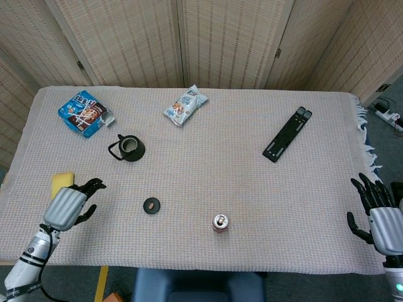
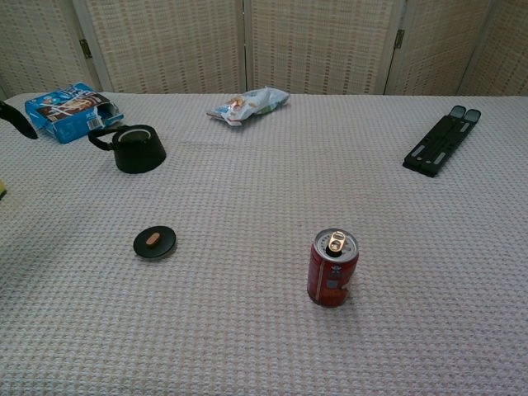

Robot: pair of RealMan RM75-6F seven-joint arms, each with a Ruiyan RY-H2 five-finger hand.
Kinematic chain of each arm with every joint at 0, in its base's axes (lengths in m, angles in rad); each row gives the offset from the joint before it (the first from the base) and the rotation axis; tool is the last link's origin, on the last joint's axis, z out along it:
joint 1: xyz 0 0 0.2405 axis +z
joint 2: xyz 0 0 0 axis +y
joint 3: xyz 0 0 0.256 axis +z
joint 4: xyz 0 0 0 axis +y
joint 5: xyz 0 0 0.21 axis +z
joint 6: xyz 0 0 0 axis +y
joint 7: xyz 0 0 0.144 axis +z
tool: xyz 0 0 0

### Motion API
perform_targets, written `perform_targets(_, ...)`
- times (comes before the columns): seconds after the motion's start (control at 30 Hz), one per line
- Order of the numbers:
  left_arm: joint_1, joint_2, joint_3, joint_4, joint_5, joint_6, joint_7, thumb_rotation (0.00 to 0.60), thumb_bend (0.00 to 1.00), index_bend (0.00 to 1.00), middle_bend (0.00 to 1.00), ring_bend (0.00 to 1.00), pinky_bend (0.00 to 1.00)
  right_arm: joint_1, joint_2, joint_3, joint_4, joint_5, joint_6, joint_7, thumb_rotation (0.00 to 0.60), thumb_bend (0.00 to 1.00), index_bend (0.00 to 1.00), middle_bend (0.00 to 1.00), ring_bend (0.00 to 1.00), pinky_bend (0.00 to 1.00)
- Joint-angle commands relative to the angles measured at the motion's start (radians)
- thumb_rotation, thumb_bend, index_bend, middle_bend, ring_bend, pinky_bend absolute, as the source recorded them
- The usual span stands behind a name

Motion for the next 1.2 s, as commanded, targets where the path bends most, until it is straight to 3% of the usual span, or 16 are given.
perform_targets(0.03, -0.074, -0.017, 0.017, 0.03, 0.045, -0.087, -0.01, 0.6, 0.3, 0.27, 0.23, 0.61, 0.65, 0.0, 0.001, 0.001, -0.001, 0.001, -0.002, -0.001, 0.6, 0.52, 0.0, 0.03, 0.09, 0.0)
perform_targets(0.3, -0.174, -0.071, 0.046, 0.063, 0.083, -0.208, 0.002, 0.6, 0.27, 0.26, 0.23, 0.65, 0.69, 0.008, -0.002, 0.0, 0.006, -0.003, -0.015, 0.008, 0.6, 0.52, 0.0, 0.03, 0.09, 0.0)
perform_targets(0.5, -0.215, -0.127, 0.042, 0.099, 0.031, -0.273, 0.039, 0.6, 0.27, 0.23, 0.23, 0.67, 0.7, 0.007, -0.008, 0.0, 0.02, -0.002, -0.013, 0.023, 0.6, 0.52, 0.0, 0.03, 0.09, 0.0)
perform_targets(1.2, -0.324, -0.315, 0.023, 0.203, -0.08, -0.366, 0.212, 0.6, 0.25, 0.19, 0.19, 0.71, 0.73, 0.005, -0.016, -0.002, 0.04, 0.011, -0.025, 0.041, 0.6, 0.52, 0.0, 0.03, 0.09, 0.0)
